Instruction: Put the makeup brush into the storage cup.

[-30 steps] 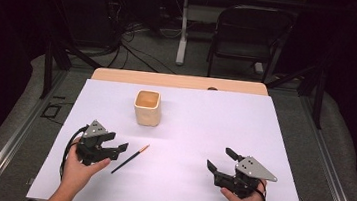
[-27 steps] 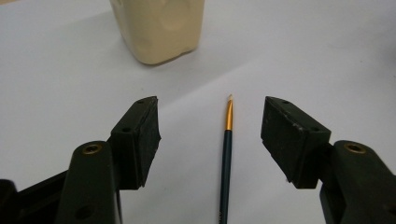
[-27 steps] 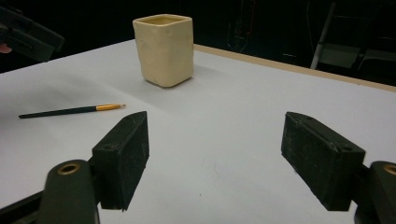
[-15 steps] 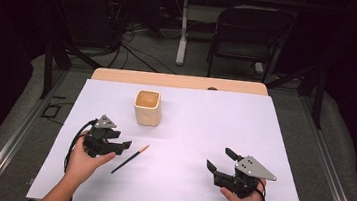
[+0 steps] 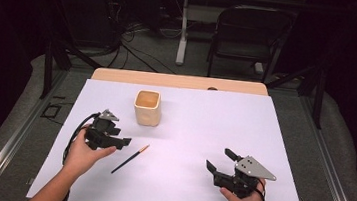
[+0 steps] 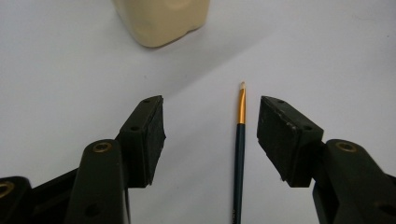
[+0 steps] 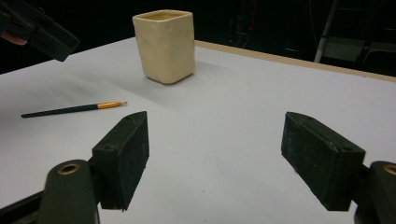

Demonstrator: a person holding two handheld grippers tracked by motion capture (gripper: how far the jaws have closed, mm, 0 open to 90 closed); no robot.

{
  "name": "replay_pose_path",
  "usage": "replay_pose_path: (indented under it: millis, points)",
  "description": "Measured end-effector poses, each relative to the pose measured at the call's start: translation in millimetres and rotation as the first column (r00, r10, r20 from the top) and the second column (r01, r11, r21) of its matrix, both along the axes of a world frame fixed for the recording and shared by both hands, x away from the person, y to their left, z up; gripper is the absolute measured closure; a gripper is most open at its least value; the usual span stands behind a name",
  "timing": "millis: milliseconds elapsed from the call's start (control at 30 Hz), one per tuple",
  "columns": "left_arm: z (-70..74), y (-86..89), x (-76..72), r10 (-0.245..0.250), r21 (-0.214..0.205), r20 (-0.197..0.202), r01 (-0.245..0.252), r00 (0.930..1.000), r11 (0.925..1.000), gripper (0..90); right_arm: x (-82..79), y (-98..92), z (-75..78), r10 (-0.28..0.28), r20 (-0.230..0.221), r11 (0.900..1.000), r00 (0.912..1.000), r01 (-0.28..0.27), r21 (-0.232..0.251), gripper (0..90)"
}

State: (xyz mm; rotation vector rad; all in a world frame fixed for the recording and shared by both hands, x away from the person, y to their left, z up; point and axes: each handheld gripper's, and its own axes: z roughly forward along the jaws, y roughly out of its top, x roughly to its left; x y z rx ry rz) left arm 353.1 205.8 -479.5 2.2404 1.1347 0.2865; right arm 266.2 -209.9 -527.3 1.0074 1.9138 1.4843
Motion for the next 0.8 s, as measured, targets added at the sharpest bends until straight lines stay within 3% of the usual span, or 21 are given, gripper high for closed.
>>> replay_pose_path:
  millis: [400,800]
  points:
    - [4.0,-6.4,9.5,-0.007,0.059,-0.044,0.01,0.999,0.9982,42.4,0.4,0.8,-1.0,0.002,-0.005,1.0,1.0,-0.002,-0.001,23.3]
    - [9.7,-13.6,12.8,-0.019,0.085,-0.049,0.023,0.9986,0.9961,43.9,0.6,0.7,-1.4,0.003,-0.006,1.0,1.0,-0.003,-0.001,23.4]
